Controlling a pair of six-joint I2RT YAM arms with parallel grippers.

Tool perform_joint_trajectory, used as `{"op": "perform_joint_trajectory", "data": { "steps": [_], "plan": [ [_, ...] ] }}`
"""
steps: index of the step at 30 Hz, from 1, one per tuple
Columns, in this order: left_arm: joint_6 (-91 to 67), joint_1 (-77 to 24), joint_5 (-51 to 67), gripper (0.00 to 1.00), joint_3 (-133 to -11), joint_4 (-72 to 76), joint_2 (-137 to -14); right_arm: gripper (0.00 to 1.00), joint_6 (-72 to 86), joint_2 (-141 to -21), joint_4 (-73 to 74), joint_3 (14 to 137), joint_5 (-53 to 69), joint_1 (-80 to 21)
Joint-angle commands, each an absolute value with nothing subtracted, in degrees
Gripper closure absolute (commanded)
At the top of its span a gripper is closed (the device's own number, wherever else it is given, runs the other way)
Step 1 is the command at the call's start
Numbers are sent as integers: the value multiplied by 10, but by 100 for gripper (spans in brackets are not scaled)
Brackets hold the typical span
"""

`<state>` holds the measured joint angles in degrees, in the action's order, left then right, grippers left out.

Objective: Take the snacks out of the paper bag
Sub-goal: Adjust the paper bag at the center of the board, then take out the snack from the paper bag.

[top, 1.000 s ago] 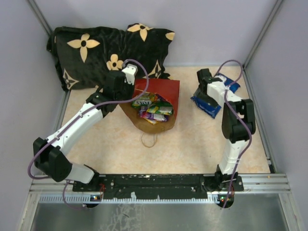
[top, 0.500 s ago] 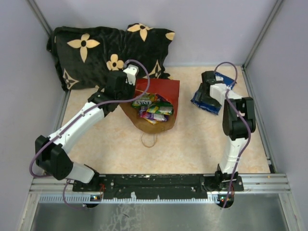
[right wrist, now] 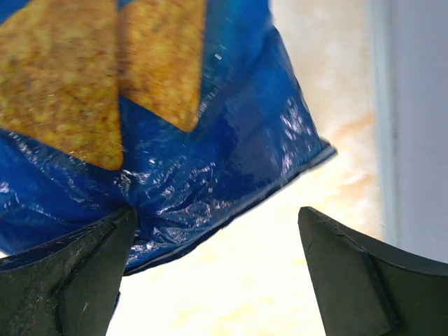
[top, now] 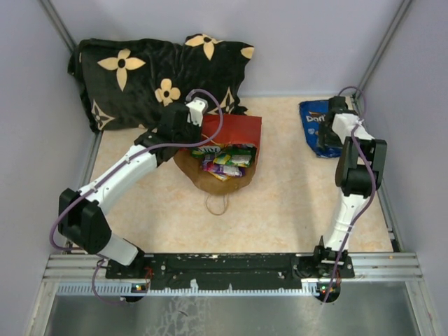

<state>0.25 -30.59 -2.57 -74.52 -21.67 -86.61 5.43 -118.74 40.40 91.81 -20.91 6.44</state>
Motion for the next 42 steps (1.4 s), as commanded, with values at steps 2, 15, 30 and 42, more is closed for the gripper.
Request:
{"op": "perform_joint_trajectory", "data": {
  "steps": [2, 15, 30, 42],
  "plan": [
    [6, -303, 0, 100, -763, -205, -864, 1, 30, -1144, 426, 920, -309, 84],
    [38, -304, -5, 100, -833, -240, -850, 1, 229, -756, 145, 673, -12, -57],
    [13, -303, 7, 100, -815, -231, -831, 6, 878, -657, -203, 357, -344, -592],
    [-27, -304, 52, 100, -805, -237, -810, 22, 1207, -896, 28, 532, -451, -551]
  ]
}}
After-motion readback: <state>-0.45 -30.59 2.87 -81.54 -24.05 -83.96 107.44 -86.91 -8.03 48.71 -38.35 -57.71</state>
